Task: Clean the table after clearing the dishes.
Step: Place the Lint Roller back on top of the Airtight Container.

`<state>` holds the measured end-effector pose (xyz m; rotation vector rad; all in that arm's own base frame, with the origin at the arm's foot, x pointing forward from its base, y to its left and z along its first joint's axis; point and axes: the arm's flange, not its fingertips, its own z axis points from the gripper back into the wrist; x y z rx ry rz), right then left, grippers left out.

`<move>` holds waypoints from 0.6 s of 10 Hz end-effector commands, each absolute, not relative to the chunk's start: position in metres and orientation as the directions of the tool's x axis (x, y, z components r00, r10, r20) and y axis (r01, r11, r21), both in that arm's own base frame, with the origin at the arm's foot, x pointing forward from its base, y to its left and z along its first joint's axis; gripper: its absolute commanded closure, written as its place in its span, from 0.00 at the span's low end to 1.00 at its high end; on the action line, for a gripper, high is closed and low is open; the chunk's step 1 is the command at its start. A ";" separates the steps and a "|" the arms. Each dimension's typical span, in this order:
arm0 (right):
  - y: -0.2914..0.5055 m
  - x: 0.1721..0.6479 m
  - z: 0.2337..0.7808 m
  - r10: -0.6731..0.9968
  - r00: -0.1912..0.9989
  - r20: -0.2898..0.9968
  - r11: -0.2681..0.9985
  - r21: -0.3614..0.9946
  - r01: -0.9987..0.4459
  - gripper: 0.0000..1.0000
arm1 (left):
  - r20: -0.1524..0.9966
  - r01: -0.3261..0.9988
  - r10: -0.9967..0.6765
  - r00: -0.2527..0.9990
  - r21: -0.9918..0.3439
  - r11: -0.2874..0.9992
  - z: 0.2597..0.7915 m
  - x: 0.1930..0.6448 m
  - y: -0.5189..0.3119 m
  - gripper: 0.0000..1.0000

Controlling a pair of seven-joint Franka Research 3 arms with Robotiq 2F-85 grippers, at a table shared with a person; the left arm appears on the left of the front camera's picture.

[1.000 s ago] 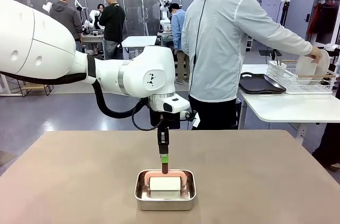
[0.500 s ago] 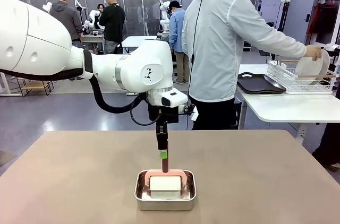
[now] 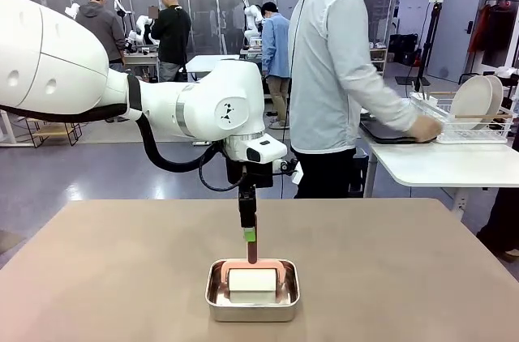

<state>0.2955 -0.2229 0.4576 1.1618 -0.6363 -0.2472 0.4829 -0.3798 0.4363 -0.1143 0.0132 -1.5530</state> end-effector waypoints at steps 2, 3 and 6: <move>-0.222 0.295 0.459 -0.491 0.797 0.351 0.396 0.905 -0.154 0.00 | 0.064 0.997 -0.998 0.019 -0.082 0.014 0.436 0.483 -0.380 0.00; -0.222 0.295 0.459 -0.491 0.797 0.351 0.396 0.905 -0.154 0.00 | 0.064 0.997 -0.998 0.019 -0.082 0.014 0.436 0.483 -0.380 0.00; -0.222 0.295 0.459 -0.491 0.797 0.351 0.396 0.905 -0.154 0.00 | 0.064 0.997 -0.998 0.019 -0.082 0.014 0.436 0.483 -0.380 0.00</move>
